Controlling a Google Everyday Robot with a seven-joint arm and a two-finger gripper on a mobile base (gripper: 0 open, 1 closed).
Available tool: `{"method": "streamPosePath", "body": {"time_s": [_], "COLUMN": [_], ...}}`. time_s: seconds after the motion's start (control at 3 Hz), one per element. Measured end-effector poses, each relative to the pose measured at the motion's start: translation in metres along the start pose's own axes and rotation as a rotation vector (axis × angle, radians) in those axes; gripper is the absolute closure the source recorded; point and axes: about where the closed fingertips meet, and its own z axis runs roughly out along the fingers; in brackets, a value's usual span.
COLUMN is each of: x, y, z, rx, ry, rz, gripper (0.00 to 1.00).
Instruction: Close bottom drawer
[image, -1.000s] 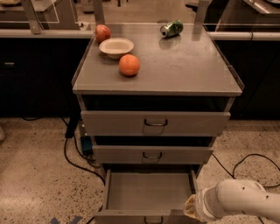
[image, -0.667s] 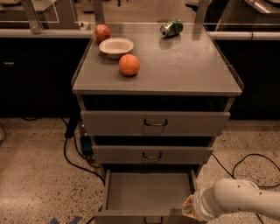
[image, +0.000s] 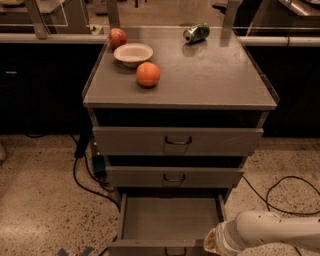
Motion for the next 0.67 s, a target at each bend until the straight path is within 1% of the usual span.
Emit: {"method": "streamPosePath", "body": {"time_s": [0.33,0.67], "x": [0.010,0.027], "y": [0.006,0.011], "z": [0.024,0.058], "rx": [-0.006,-0.014], "ry": [0.027,0.068], "rz": [-0.020,-0.031], "gripper": [1.00,1.00]}}
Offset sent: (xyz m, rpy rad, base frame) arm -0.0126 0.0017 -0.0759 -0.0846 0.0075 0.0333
